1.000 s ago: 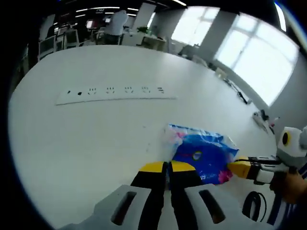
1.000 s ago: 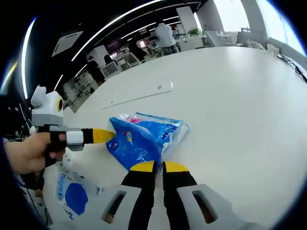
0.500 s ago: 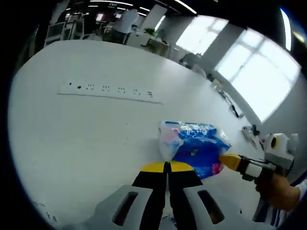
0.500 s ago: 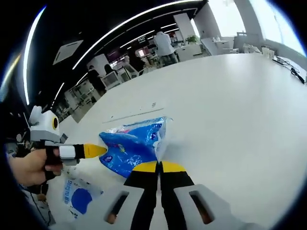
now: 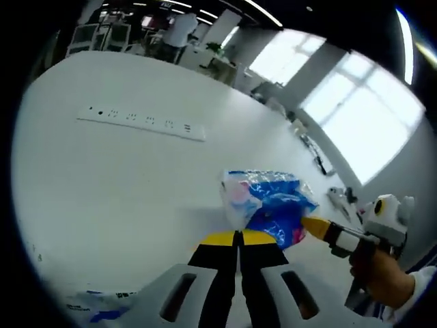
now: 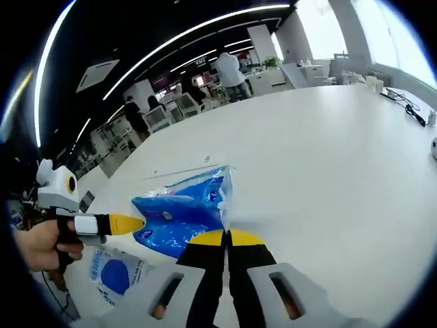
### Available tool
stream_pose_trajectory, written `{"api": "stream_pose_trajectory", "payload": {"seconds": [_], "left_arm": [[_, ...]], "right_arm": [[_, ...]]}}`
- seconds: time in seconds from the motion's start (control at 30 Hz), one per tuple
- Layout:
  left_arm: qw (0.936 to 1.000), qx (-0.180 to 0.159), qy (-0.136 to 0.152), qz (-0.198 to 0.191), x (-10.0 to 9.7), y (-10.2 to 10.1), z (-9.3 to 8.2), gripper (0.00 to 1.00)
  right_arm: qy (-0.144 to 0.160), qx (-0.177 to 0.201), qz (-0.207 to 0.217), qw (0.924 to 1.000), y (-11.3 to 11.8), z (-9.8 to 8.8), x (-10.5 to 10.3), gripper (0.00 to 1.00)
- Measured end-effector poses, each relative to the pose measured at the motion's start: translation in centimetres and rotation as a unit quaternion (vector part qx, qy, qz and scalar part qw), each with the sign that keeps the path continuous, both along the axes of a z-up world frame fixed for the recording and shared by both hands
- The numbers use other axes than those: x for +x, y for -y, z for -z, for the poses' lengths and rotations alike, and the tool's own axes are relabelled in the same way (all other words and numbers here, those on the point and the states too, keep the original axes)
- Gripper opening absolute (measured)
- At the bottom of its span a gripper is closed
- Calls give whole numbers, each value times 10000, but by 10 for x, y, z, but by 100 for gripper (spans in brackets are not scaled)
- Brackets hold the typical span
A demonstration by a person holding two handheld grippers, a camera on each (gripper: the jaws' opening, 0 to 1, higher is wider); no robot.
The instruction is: Arrange the tabletop items into an orderly group along one side of the table until the central work area is clear of visible clutter.
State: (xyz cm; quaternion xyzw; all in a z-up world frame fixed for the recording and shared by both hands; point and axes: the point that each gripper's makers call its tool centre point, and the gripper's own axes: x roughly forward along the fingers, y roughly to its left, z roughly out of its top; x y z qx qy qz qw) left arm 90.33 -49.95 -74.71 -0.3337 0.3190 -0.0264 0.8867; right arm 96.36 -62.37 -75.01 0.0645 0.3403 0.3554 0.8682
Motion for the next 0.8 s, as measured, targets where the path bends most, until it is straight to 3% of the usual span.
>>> {"api": "stream_pose_trajectory", "payload": {"seconds": [0.1, 0.47, 0.8], "left_arm": [[9997, 209, -22, 147, -5, 6, 2, 0], [9991, 227, -247, 242, -32, 38, 12, 0], [9975, 411, -465, 332, -50, 49, 25, 0]], "right_arm": [[-20, 9, 15, 10000, 4, 2, -4, 0], [-217, -106, 58, 9997, 27, 18, -27, 0], [-394, -188, 29, 9990, 34, 33, -45, 0]]}}
